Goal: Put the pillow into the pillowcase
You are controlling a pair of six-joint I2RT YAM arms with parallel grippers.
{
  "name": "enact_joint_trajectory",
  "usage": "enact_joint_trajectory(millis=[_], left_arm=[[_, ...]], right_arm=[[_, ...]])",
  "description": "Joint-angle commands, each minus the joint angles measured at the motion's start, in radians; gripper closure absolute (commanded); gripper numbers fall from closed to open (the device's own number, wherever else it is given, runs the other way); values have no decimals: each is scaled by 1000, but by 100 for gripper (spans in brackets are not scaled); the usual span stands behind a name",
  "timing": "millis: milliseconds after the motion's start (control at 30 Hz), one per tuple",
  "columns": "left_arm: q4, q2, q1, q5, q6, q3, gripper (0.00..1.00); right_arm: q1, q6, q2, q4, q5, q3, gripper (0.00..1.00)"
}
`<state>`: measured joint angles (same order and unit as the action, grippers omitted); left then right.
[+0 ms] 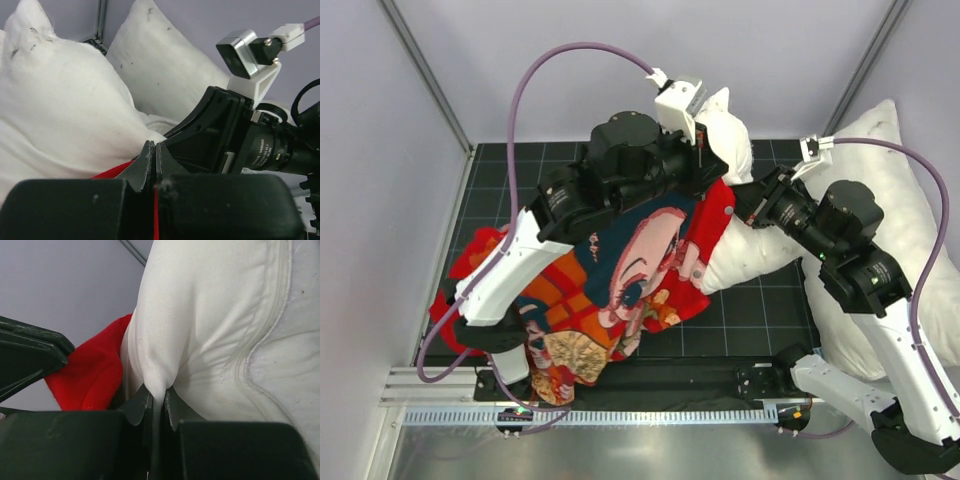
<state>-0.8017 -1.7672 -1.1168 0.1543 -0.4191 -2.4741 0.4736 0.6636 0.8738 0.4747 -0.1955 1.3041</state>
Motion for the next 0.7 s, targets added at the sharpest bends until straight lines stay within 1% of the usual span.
enact_joint_trajectory(millis=[0, 67, 100, 133, 167, 200, 233, 267, 300, 367, 400, 433, 467, 533, 567, 600, 633, 667], left_arm=[[246, 93, 12, -62, -41, -22, 100], [257, 142, 61, -58, -56, 56, 100], [260, 176, 75, -50, -63, 93, 100], [265, 234, 89, -41, -69, 124, 100], [277, 273, 107, -27, -69, 195, 100], [283, 306, 113, -16, -63, 234, 100], [288, 377, 117, -1, -60, 269, 100], [304, 414, 118, 19, -63, 362, 100], [315, 448, 118, 54, -69, 412, 100], [350, 555, 118, 94, -119, 531, 100], [384, 584, 120, 123, -141, 637, 100], [390, 600, 120, 135, -162, 670, 99], [404, 603, 120, 120, -194, 700, 99], [406, 571, 120, 78, -207, 683, 99], [406, 511, 120, 55, -224, 657, 100], [413, 479, 120, -14, -231, 596, 100], [427, 436, 120, -50, -237, 554, 100], [446, 360, 120, -94, -253, 517, 100]], right_arm=[[31, -13, -38, -44, -13, 10, 96], [33, -35, -44, -15, -16, 41, 96], [33, -39, -36, -1, -24, 82, 96], [31, -53, -33, 8, -41, 102, 96], [33, -58, -32, 13, -80, 121, 96], [31, -59, -35, 10, -105, 150, 96], [33, -67, -38, -4, -131, 162, 96], [33, -70, -42, -62, -163, 175, 96], [33, -67, -42, -97, -230, 194, 96], [33, -64, -21, -122, -255, 256, 96], [31, -77, -3, -101, -252, 359, 96], [33, -96, 35, -73, -236, 421, 96], [33, -134, 56, -8, -213, 533, 96], [33, -156, 83, 21, -160, 610, 96], [33, -163, 108, 33, -148, 639, 96], [33, -185, 119, 45, -131, 699, 96], [33, -199, 129, 79, -98, 728, 96], [33, -214, 146, 96, -72, 785, 96]])
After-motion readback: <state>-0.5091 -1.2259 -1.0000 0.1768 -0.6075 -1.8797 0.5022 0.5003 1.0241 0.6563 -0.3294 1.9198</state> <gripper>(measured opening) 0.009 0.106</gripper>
